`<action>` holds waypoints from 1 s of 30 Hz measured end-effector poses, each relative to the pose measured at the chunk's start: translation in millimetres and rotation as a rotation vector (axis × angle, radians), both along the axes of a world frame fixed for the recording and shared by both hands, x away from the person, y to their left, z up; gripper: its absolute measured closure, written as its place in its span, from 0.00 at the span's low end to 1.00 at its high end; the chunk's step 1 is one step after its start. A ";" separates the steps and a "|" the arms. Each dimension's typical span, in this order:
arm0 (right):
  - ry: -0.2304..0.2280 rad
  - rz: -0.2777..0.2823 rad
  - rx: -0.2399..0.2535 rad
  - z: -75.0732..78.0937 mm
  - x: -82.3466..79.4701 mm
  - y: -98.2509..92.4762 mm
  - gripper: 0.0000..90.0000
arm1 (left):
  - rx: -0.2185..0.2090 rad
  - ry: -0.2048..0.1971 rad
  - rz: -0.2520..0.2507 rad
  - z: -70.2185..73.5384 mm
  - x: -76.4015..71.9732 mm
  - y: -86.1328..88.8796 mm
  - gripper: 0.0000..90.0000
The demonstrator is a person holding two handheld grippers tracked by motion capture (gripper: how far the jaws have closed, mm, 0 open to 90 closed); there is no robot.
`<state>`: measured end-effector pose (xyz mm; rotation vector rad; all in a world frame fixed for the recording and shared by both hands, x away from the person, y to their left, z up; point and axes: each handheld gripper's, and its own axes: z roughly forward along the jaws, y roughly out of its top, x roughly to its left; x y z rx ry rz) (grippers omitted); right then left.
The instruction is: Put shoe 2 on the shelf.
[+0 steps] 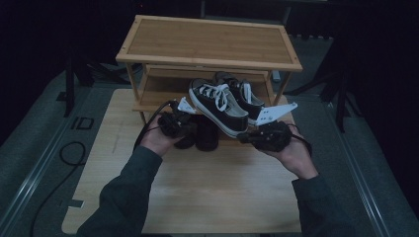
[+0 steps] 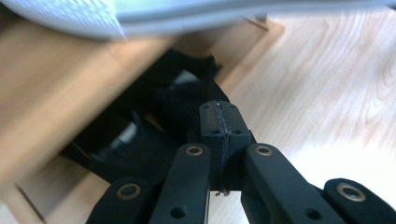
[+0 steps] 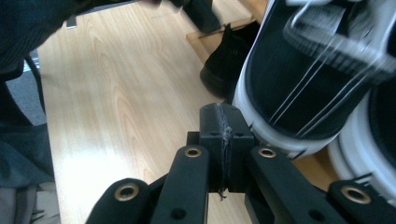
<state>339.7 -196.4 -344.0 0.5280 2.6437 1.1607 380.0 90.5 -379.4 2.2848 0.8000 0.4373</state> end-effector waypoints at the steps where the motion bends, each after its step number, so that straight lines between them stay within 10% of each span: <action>1: 0.007 0.002 0.003 -3.0 -0.3 -1.3 0.98 | 0.003 -0.018 0.004 3.1 1.4 -1.0 1.00; 12: 0.072 -0.020 0.021 -34.1 3.6 -12.8 0.98 | 0.049 -0.102 0.098 18.8 22.5 -9.2 1.00; 30: 0.101 -0.023 0.001 -48.6 4.9 -12.1 0.97 | 0.099 -0.114 0.194 13.9 44.2 -15.4 1.00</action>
